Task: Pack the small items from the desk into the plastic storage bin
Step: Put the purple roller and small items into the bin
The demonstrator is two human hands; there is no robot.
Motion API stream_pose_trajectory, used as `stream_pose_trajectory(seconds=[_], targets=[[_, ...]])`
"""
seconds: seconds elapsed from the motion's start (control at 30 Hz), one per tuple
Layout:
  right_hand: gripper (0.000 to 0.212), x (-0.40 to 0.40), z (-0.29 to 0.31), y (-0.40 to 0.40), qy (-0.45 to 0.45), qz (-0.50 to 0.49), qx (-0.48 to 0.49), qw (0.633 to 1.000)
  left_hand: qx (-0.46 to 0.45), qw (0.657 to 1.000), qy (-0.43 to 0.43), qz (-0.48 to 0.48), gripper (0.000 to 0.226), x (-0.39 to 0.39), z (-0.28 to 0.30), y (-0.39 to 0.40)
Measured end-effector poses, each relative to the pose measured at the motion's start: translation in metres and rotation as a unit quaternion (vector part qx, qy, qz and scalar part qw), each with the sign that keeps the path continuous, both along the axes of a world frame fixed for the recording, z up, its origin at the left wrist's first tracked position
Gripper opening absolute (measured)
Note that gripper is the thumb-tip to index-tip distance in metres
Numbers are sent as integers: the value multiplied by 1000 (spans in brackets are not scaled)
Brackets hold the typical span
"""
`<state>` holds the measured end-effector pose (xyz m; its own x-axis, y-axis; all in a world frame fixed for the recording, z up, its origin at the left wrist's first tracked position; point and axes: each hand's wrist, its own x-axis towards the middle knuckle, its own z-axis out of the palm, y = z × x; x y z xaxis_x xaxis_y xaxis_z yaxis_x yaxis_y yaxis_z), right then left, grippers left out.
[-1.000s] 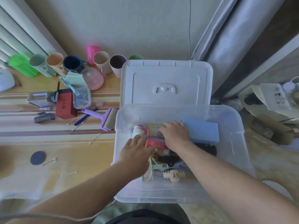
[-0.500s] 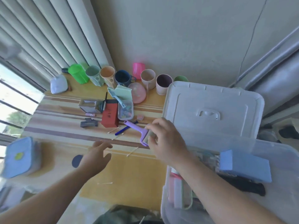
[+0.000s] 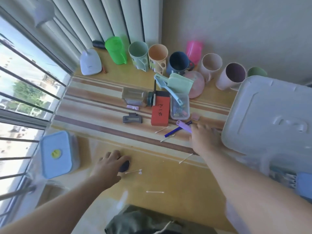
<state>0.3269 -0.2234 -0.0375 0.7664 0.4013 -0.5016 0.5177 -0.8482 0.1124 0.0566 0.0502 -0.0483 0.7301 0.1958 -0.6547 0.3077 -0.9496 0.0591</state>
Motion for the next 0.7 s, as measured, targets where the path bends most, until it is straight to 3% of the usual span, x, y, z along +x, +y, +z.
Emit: stream_pose_trajectory(seconds=[0.07, 0.2, 0.3, 0.47, 0.57, 0.67, 0.7], targets=[[30, -2, -4, 2, -2, 2, -13, 1000, -6, 999, -31, 3, 72, -5, -4, 3], [2, -7, 1, 4, -11, -10, 53, 998, -18, 999, -43, -10, 70, -2, -4, 7], [20, -12, 13, -4, 35, -73, 147, 986, -6, 999, -42, -10, 67, 5, 1, 11], [23, -37, 32, -26, 97, -179, 226, 953, -23, 992, -122, 5, 73, 39, 24, -7], [25, -54, 48, -36, 157, -273, 310, 897, -144, 972, -182, 27, 71, 72, 46, -46], [20, -65, 87, -54, 154, -324, 435, 826, -248, 937, -245, 16, 63, 105, 79, -98], [29, -65, 107, -64, 150, -320, 478, 804, -272, 922, -275, 6, 61, 114, 92, -116]])
